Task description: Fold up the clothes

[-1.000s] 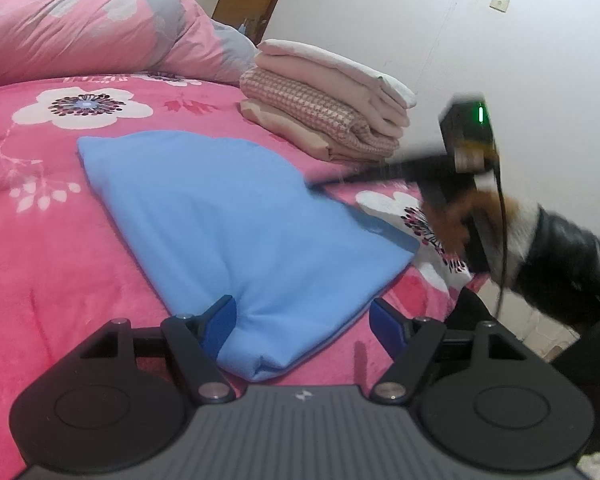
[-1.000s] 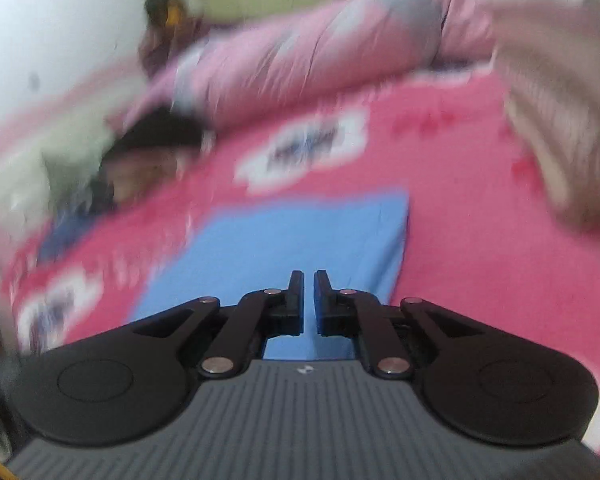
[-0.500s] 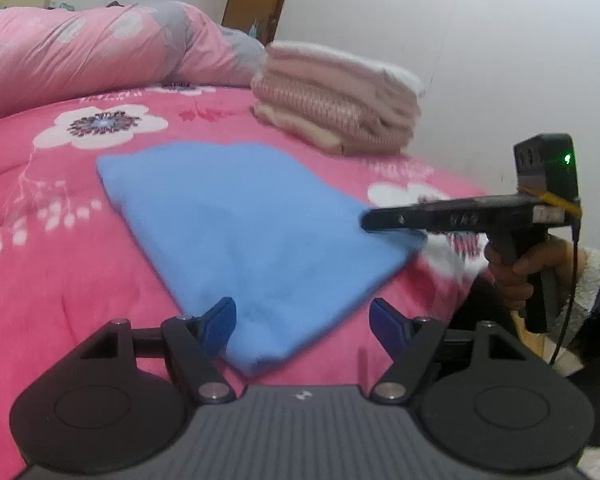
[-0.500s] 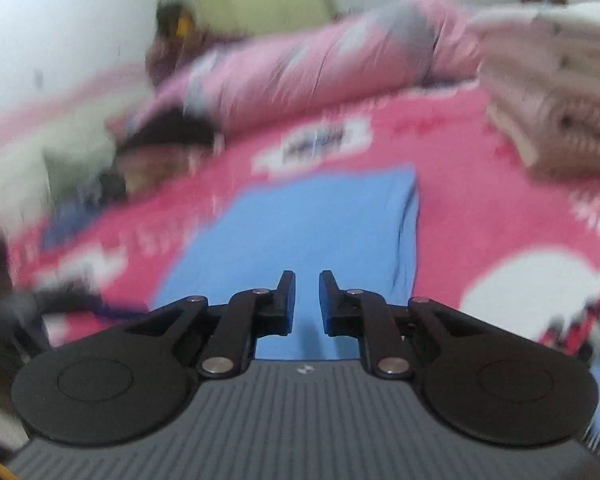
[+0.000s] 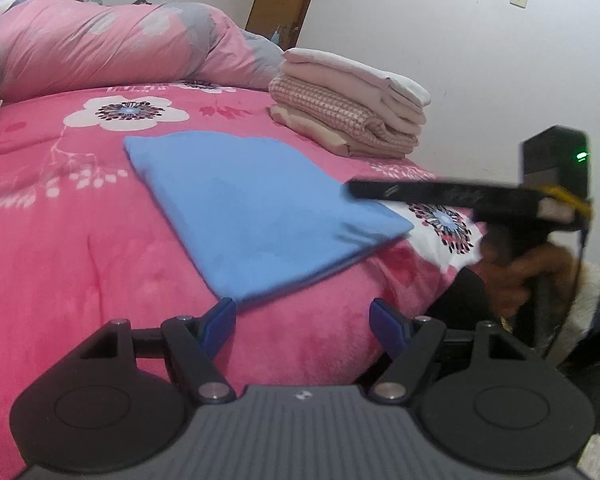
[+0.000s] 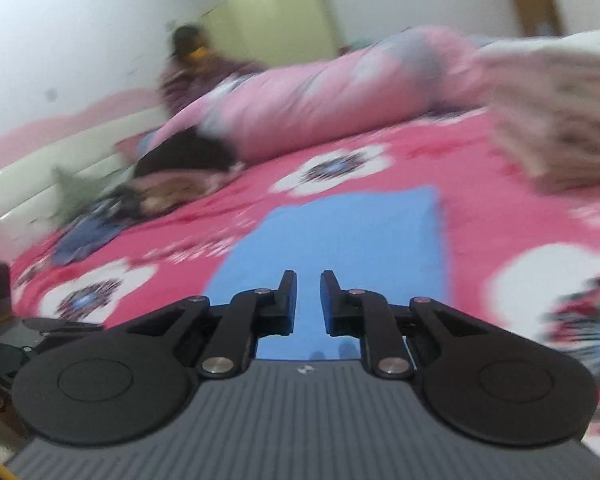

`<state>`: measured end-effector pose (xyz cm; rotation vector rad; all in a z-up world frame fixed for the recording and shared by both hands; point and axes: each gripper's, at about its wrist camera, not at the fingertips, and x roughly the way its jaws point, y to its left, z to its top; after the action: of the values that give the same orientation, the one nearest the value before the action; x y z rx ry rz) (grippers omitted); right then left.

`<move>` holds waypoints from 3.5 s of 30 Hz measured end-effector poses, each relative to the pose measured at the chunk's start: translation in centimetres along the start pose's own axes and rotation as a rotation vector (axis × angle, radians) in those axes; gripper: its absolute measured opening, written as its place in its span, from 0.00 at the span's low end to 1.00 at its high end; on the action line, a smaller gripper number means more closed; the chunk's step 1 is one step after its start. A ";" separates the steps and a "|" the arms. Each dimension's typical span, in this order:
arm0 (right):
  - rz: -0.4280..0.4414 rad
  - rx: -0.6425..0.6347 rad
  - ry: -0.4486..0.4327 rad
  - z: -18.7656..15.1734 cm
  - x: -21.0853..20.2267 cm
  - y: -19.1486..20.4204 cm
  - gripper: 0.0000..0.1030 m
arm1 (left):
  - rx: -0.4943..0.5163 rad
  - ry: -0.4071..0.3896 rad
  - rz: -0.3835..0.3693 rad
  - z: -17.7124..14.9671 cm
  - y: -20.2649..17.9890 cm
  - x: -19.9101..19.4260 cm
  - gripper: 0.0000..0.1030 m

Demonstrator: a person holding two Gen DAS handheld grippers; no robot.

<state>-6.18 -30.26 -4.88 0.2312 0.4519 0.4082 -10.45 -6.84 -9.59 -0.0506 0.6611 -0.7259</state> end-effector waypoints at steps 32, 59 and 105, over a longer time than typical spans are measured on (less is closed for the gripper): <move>0.283 -0.132 0.124 -2.4 1.8 5.7 0.12 | -0.169 -0.132 0.155 0.1 3.5 -4.5 0.72; -0.066 0.033 -0.042 -1.2 -1.7 -3.6 0.13 | 0.061 0.028 0.164 3.9 1.2 5.4 0.72; -0.135 -0.003 -0.040 -2.7 -0.6 -3.2 0.11 | 0.066 0.033 0.174 2.6 1.2 5.2 0.73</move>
<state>-6.92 -33.05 -7.97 0.2042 0.4252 0.2722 -5.36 -9.64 -10.68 0.0791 0.6635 -0.5817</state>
